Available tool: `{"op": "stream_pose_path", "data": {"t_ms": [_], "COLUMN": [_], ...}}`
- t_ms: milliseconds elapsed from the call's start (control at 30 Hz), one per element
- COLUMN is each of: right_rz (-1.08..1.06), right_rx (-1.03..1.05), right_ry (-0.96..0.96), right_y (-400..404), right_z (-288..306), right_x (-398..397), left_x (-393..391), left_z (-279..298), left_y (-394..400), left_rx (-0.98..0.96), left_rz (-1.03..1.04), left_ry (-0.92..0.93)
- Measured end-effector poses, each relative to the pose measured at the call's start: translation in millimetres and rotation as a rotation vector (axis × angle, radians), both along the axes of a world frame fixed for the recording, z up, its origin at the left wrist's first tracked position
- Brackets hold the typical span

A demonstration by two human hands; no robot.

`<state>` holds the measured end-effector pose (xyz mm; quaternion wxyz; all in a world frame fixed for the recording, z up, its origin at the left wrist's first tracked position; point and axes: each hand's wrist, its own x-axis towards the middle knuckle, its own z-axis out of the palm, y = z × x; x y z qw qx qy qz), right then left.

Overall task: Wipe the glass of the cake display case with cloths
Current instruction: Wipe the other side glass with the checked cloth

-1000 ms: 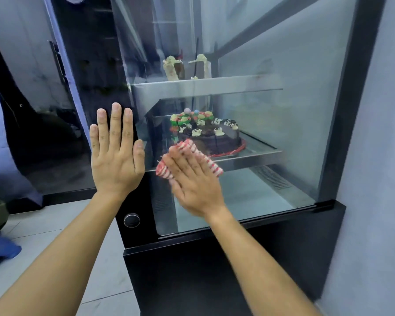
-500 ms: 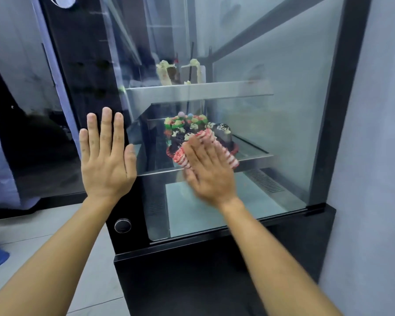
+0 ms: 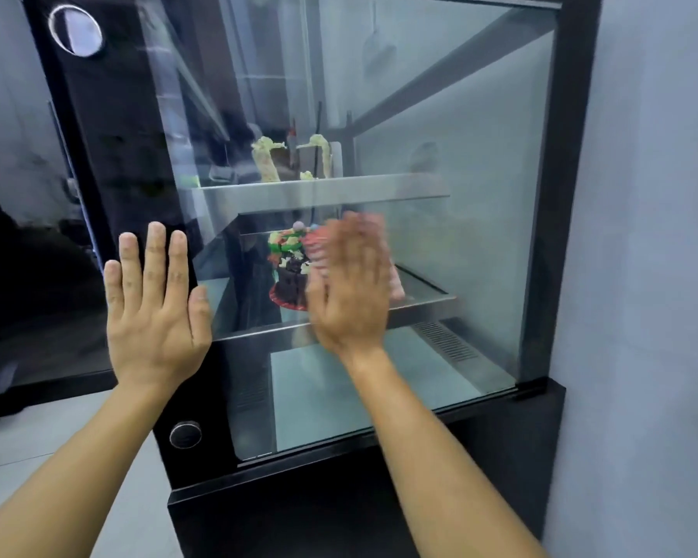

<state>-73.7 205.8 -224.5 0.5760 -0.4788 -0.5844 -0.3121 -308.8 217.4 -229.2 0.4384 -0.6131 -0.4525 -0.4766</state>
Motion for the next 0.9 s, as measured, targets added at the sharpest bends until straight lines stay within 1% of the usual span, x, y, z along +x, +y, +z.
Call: {"op": "stream_pose_path", "data": {"t_ms": [33, 67, 100, 133, 167, 233, 267, 300, 333, 367, 400, 433, 467, 533, 567, 600, 633, 667, 700, 733, 800, 833, 900], "right_rz": [0.012, -0.004, -0.039, -0.083, -0.149, -0.224, -0.19, -0.134, -0.091, -0.086, -0.1, -0.128, -0.144, -0.135, -0.125, -0.109, -0.111, -0.133, -0.162, -0.187, -0.212, -0.186, -0.089], "right_rx": [0.038, 0.071, 0.077, 0.064, 0.048, -0.05, -0.109, -0.159, -0.202, -0.23, -0.215, -0.171, -0.125, -0.07, -0.053, -0.039, -0.019, -0.014, -0.01, -0.013, -0.071, -0.129, -0.23], "right_ry": [-0.205, -0.274, -0.231, -0.094, 0.116, 0.581, 0.821, 1.055, 1.242, 1.351, 1.356, 1.253, 1.078, 0.558, 0.319, 0.154, 0.068, 0.059, 0.104, 0.209, 0.537, 0.735, 1.144], "right_y": [4, 7, 13, 18, 21, 17, 13, 9, 4, 1, 1, 5, 7, 10, 10, 12, 13, 15, 19, 23, 24, 22, 12], "right_z": [16, 34, 49, 58, 60, 44, 24, 3, -18, -33, -43, -43, -37, -17, -4, 12, 28, 39, 45, 44, 24, 4, -42], "right_x": [14, 33, 58, 88, 121, 190, 213, 219, 210, 188, 158, 127, 97, 54, 48, 54, 66, 84, 107, 134, 188, 208, 208], "left_x": [0, 0, 0, -1, -1, 0, 1, 1, 1, 2, 3, 3, 3, 4, 7, 11, 17, 24, 32, 39, 49, 52, 56], "left_z": [0, 0, 1, 0, 0, 0, 0, 1, 1, 2, 1, 1, 1, 3, 7, 15, 25, 36, 49, 59, 66, 65, 61], "left_y": [0, 0, 1, 1, 1, 0, 0, 0, 0, -1, -1, -1, -1, -3, -6, -9, -12, -14, -15, -14, -8, -5, -1], "left_rx": [-0.001, 0.0, 0.002, -0.002, -0.004, -0.003, -0.001, 0.005, 0.01, 0.013, 0.015, 0.015, 0.01, 0.01, 0.022, 0.037, 0.047, 0.048, 0.043, 0.026, -0.015, -0.032, -0.025], "left_rz": [-0.007, -0.009, -0.005, 0.002, 0.0, -0.007, 0.0, 0.015, 0.026, 0.03, 0.034, 0.035, 0.033, 0.01, -0.022, -0.054, -0.079, -0.095, -0.093, -0.08, -0.061, -0.044, -0.014], "left_ry": [-0.001, 0.001, 0.002, -0.004, -0.006, -0.008, -0.006, -0.007, -0.007, -0.003, 0.0, 0.005, 0.009, -0.012, -0.037, -0.059, -0.057, -0.022, 0.04, 0.11, 0.206, 0.221, 0.22]}}
